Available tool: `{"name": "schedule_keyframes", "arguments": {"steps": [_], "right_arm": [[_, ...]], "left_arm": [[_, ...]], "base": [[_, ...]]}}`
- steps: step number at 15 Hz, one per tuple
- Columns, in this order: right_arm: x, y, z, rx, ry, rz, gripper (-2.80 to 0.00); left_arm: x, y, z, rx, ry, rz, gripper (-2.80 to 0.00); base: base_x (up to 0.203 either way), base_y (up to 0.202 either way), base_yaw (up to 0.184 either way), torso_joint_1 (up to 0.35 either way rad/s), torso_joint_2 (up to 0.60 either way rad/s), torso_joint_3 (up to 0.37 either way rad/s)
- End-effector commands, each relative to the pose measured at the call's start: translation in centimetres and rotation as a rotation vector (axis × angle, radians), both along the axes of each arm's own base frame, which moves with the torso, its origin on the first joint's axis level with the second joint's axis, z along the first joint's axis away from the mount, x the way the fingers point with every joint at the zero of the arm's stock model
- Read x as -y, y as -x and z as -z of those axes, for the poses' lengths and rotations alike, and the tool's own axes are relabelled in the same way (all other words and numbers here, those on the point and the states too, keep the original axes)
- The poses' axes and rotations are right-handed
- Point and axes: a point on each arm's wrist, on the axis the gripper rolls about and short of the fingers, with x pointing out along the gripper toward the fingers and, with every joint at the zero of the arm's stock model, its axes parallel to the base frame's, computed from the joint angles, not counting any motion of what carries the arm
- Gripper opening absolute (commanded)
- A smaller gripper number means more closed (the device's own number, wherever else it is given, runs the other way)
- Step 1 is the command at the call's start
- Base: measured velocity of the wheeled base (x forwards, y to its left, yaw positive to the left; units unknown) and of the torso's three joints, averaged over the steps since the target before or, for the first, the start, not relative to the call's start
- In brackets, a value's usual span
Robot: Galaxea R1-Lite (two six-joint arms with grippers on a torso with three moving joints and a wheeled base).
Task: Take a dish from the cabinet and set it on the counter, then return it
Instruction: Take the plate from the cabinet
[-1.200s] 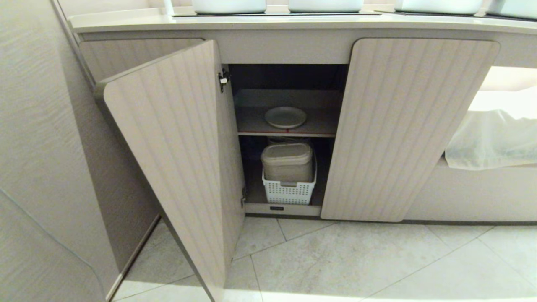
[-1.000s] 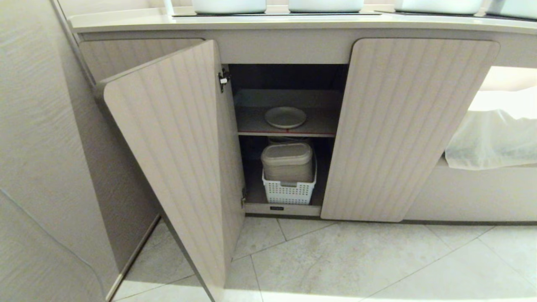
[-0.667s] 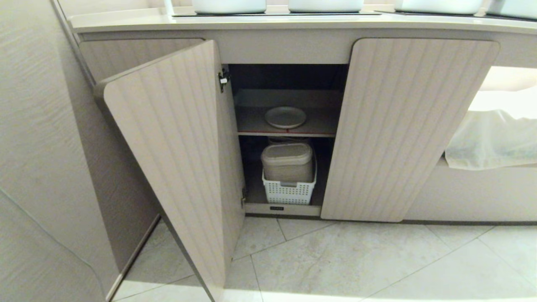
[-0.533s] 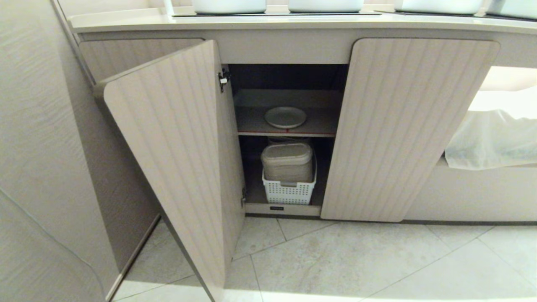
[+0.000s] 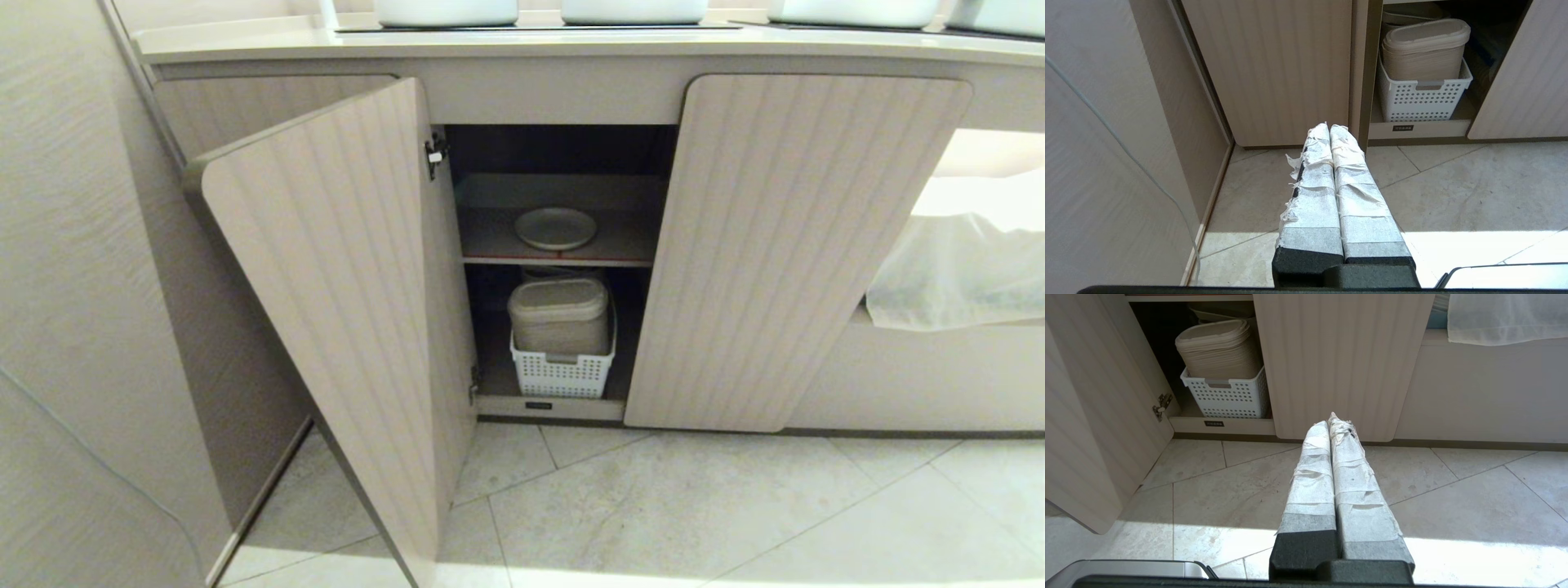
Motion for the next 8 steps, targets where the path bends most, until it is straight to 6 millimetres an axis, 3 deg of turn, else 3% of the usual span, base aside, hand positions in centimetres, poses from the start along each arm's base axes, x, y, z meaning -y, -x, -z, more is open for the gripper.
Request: {"name": "schedule_keyframes", "arguments": {"steps": [1, 8], "right_arm": [[0.00, 0.00, 0.00, 0.000, 0.000, 0.000, -2.80], [0.00, 0.00, 0.01, 0.000, 0.000, 0.000, -2.80]], "left_arm": [[0.00, 0.00, -0.01, 0.000, 0.000, 0.000, -2.80], [0.00, 0.00, -0.01, 0.000, 0.000, 0.000, -2.80]], "base": [[0.000, 0.000, 0.000, 0.000, 0.00, 0.000], [0.000, 0.000, 0.000, 0.000, 0.00, 0.000]]}}
